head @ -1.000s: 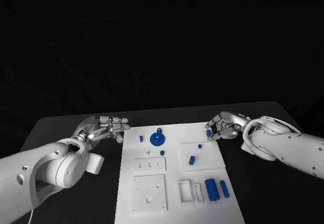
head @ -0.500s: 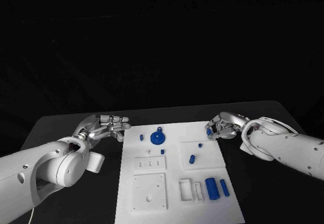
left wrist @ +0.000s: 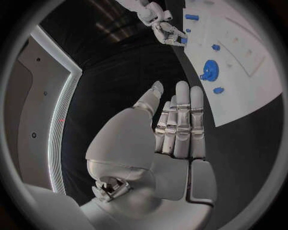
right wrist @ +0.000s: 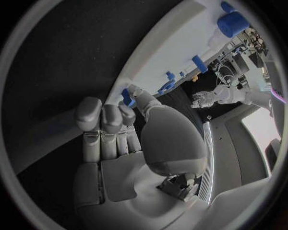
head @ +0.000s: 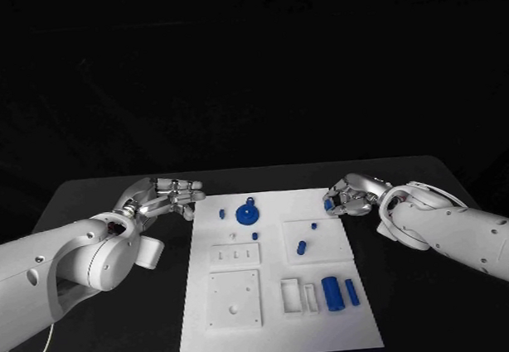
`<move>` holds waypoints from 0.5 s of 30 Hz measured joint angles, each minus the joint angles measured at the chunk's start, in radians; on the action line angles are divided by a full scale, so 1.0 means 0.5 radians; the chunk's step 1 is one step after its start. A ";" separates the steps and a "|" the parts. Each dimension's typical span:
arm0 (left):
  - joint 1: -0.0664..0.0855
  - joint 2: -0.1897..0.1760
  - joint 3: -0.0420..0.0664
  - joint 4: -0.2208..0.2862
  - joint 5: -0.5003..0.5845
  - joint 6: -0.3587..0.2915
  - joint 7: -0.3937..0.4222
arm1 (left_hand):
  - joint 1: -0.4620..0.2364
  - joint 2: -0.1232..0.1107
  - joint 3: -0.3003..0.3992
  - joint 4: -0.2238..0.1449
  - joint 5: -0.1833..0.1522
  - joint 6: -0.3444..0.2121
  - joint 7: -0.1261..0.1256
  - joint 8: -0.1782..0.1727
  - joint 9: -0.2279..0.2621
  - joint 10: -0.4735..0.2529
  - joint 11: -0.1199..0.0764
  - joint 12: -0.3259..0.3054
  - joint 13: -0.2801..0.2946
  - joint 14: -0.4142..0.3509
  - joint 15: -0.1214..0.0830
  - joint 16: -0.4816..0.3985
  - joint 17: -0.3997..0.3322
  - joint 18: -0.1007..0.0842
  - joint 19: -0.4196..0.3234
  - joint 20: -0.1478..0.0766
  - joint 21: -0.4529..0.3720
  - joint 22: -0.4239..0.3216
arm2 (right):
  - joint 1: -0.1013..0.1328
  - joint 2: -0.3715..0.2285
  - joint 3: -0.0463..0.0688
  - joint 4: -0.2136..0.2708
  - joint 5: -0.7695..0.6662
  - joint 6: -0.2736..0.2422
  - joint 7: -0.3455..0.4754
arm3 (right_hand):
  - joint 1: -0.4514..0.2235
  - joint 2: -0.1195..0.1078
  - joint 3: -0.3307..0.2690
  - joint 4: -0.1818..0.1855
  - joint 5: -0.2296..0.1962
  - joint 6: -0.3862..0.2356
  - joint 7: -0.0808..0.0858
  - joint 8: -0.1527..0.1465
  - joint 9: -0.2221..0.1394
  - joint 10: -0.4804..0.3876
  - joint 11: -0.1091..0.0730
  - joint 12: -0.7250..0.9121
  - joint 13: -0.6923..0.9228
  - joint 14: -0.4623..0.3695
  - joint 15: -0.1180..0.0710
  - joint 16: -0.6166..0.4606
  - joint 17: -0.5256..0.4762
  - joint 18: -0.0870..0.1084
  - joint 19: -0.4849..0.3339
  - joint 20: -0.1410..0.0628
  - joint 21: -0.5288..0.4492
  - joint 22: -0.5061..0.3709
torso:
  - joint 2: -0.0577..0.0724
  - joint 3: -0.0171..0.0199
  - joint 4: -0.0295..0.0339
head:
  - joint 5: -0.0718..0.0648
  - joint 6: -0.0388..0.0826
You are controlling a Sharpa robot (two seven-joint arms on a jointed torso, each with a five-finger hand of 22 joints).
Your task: Assemble the parts on the task board
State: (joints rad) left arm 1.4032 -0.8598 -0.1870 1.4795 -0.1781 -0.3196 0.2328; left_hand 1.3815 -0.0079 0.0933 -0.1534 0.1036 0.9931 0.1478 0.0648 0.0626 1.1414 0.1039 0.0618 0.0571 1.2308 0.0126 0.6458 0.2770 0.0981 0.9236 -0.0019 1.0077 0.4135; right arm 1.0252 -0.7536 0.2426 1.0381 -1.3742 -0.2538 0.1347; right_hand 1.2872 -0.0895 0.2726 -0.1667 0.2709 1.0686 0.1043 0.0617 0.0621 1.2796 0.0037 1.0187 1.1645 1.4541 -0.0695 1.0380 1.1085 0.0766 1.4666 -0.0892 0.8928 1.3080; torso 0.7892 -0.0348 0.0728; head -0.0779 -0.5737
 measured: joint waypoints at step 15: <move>0.000 -0.001 0.000 0.000 -0.002 0.000 -0.001 | 0.000 0.000 0.000 0.000 0.000 0.000 0.000 0.000 0.000 0.000 0.000 0.000 0.000 0.000 0.000 0.000 0.000 -0.010 0.000 0.000 0.009 -0.006 | -0.005 0.006 0.000 0.010 0.000 -0.003 -0.001 | -0.025 0.032 0.058 0.005 -0.116 0.203 -0.050 -0.007 0.002 0.017 -0.026 0.016 0.015 0.000 -0.015 0.010 0.011 0.000 0.000 -0.015 0.015 0.000 | -0.003 -0.0002 0.000 | -0.004 -0.008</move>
State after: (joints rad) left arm 1.4032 -0.8603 -0.1870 1.4795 -0.1791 -0.3196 0.2324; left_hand 1.3815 -0.0079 0.0933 -0.1533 0.1036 0.9931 0.1478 0.0648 0.0626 1.1414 0.1039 0.0618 0.0571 1.2308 0.0126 0.6458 0.2770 0.0930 0.9236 -0.0020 1.0124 0.4106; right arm 1.0227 -0.7506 0.2427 1.0432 -1.3742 -0.2551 0.1345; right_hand 1.2744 -0.0735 0.3014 -0.1640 0.2129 1.1700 0.0794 0.0583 0.0630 1.2883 -0.0093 1.0268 1.1718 1.4541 -0.0769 1.0430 1.1141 0.0766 1.4667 -0.0965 0.9005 1.3078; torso 0.7875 -0.0349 0.0729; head -0.0798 -0.5777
